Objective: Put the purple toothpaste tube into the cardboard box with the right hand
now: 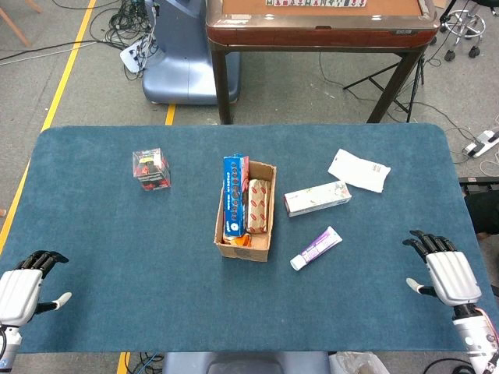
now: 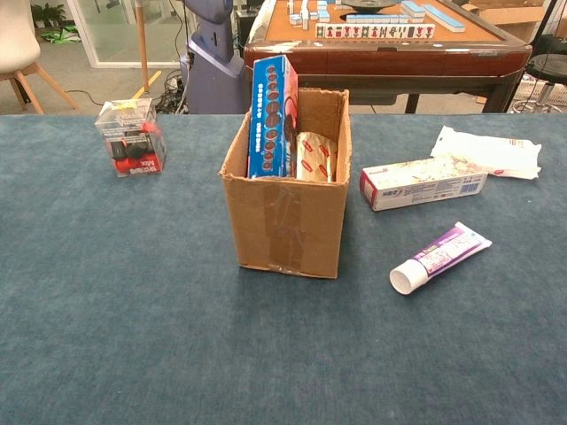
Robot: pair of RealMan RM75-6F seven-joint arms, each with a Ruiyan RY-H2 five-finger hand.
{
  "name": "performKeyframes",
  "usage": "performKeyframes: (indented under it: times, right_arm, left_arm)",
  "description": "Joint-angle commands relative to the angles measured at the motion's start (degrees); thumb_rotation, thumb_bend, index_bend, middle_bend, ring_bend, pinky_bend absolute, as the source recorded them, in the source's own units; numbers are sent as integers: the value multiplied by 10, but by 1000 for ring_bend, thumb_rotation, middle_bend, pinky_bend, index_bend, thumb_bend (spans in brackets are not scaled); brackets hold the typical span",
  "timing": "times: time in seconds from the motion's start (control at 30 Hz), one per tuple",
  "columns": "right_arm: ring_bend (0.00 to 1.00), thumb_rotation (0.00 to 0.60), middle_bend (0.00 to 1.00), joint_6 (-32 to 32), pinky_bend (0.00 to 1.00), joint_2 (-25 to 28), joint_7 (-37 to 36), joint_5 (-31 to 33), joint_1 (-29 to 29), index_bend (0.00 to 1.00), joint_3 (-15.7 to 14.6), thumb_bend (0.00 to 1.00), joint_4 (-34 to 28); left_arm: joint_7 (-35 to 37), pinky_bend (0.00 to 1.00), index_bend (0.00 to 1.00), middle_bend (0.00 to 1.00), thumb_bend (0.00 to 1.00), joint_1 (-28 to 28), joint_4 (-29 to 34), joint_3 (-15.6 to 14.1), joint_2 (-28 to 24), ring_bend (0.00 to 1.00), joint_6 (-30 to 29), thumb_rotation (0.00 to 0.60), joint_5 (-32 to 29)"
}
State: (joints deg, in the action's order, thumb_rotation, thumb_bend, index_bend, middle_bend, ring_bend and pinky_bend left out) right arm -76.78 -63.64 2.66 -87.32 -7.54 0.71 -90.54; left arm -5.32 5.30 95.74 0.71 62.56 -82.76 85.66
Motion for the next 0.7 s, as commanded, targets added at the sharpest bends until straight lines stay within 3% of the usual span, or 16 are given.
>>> performKeyframes:
  times: [0.03, 0.33, 0.7]
  right_arm:
    - [171, 600, 164, 1, 234, -3, 5, 2, -3, 280, 1, 0, 3]
    - [170, 600, 200, 16, 234, -34, -3, -5, -28, 280, 12, 0, 31]
    - [170, 600, 266, 118, 233, -90, 63, -17, -127, 284, 36, 0, 45]
  left_arm:
    - [4, 348, 330, 294, 112, 0, -5, 0, 2, 212, -2, 600, 4]
    - [8, 349, 330, 294, 112, -7, -3, 1, -4, 212, -7, 600, -9]
    - [16, 349, 317, 295, 112, -19, 3, 4, -11, 212, -28, 600, -9]
